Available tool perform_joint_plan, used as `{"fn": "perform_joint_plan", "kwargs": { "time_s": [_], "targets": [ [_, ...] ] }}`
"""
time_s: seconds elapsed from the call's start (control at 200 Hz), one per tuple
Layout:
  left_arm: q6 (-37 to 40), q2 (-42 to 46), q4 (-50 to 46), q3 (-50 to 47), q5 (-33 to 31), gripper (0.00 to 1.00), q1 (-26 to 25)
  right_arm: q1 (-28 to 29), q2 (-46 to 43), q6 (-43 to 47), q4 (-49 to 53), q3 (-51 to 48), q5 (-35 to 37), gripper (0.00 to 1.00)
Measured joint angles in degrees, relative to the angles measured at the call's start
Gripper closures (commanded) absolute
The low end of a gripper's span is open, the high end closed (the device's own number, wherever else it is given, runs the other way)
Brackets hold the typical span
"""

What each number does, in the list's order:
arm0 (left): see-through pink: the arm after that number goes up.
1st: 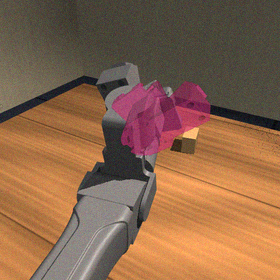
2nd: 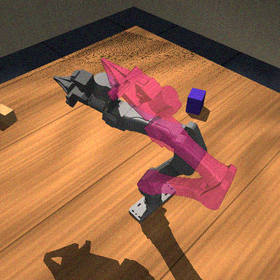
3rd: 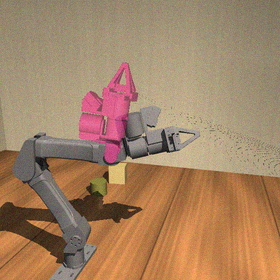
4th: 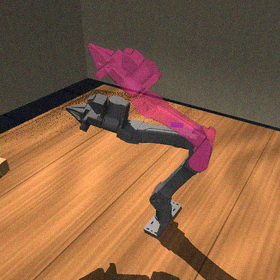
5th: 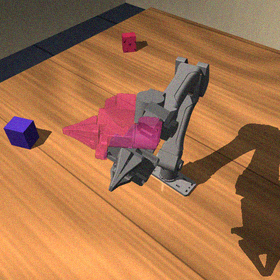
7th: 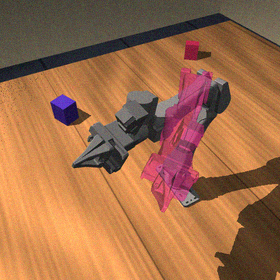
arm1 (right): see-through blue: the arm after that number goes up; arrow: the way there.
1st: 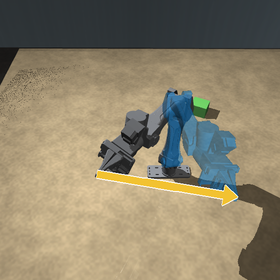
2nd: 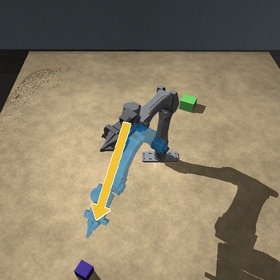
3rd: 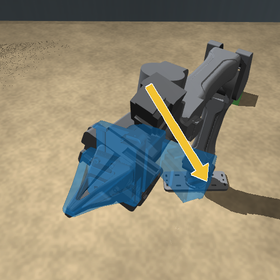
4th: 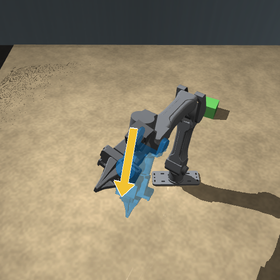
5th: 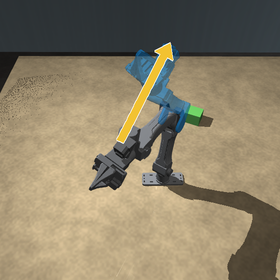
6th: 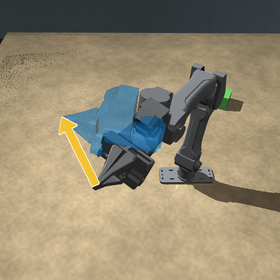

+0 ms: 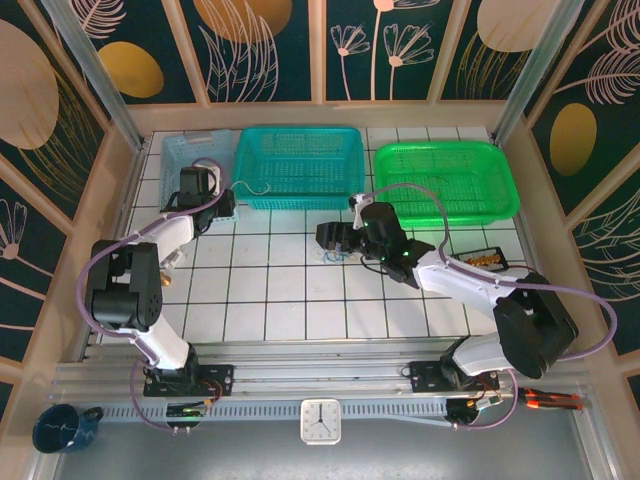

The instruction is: Untangle the cables

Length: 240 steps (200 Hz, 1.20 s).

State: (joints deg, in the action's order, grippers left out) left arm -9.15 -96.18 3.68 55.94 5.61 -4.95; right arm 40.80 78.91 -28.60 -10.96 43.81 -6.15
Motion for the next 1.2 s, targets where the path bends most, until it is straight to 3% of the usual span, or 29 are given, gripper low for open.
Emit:
{"fn": "perform_joint_plan", "kwargs": {
  "time_s": [0.235, 0.981, 1.101, 1.201],
  "targets": [
    [0.02, 0.00, 0.90, -0.04, 0.15, 1.00, 0.00, -0.24, 0.00, -0.04, -0.24, -0.59, -0.04, 0.15],
    [-3.74, 5.55, 8.81, -4.20, -5.68, 1.00, 0.44, -0.33, -0.20, -0.22, -0.48, -1.33, -0.42, 0.14],
    [-1.57, 5.60, 7.89, -3.87, -4.76, 0.74, 0.76, -0.46, -0.79, -0.22, -0.48, -1.49, -0.39, 0.15],
    [-0.04, 5.60, 6.93, -3.48, -4.15, 0.64, 0.87, -0.57, -1.09, -0.22, -0.50, -1.49, -0.42, 0.14]
  ]
}}
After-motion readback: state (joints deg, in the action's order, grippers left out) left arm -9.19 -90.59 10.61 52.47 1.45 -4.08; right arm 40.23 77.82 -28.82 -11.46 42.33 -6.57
